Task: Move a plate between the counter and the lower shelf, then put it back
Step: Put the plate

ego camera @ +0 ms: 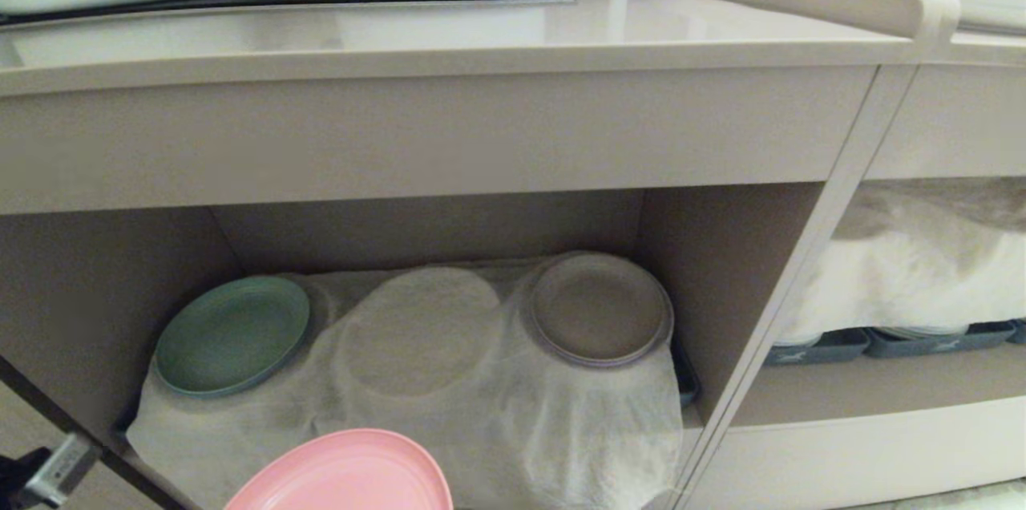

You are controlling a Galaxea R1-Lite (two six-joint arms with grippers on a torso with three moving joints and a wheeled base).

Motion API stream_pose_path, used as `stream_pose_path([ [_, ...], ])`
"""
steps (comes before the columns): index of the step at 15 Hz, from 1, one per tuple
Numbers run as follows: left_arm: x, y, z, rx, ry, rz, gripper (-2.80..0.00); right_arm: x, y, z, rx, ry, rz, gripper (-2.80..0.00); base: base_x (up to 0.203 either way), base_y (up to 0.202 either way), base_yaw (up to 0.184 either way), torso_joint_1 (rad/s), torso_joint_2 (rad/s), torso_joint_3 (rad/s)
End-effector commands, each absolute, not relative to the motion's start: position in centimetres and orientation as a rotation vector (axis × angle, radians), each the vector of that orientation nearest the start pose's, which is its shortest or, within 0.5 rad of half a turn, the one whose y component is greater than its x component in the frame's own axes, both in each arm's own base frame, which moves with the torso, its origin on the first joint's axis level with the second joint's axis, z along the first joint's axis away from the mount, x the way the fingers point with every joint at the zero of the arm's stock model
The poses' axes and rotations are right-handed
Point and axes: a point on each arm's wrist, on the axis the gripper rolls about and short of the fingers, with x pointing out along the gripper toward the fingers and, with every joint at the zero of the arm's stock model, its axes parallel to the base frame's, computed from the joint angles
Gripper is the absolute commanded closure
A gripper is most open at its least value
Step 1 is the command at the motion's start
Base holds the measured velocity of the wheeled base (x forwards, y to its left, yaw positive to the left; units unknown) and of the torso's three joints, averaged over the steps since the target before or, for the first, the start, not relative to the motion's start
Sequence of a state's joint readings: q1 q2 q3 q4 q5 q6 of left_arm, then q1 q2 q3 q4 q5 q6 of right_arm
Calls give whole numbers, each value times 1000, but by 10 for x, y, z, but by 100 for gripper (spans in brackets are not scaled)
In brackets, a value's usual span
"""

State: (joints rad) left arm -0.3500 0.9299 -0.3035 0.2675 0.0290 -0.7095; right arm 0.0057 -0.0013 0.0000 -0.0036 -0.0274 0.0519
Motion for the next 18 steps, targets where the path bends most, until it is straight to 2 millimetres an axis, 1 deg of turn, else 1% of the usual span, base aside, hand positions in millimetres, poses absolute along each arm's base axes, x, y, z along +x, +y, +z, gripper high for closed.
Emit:
stream_pose_path([
  [1, 59, -21, 121, -510, 936, 35, 0, -23, -1, 76, 52, -4, -21, 0, 0, 0, 0, 0, 0, 0],
  [5, 50, -18, 120, -537, 944, 53, 0, -23, -1, 76, 52, -4, -21, 0, 0, 0, 0, 0, 0, 0],
  [8, 48, -17, 121, -539, 937, 50, 0, -23, -1, 76, 52, -5, -21, 0, 0, 0, 0, 0, 0, 0],
  [18, 37, -13, 123, -561, 863, 13, 0, -23, -1, 76, 52, -5, -21, 0, 0, 0, 0, 0, 0, 0],
])
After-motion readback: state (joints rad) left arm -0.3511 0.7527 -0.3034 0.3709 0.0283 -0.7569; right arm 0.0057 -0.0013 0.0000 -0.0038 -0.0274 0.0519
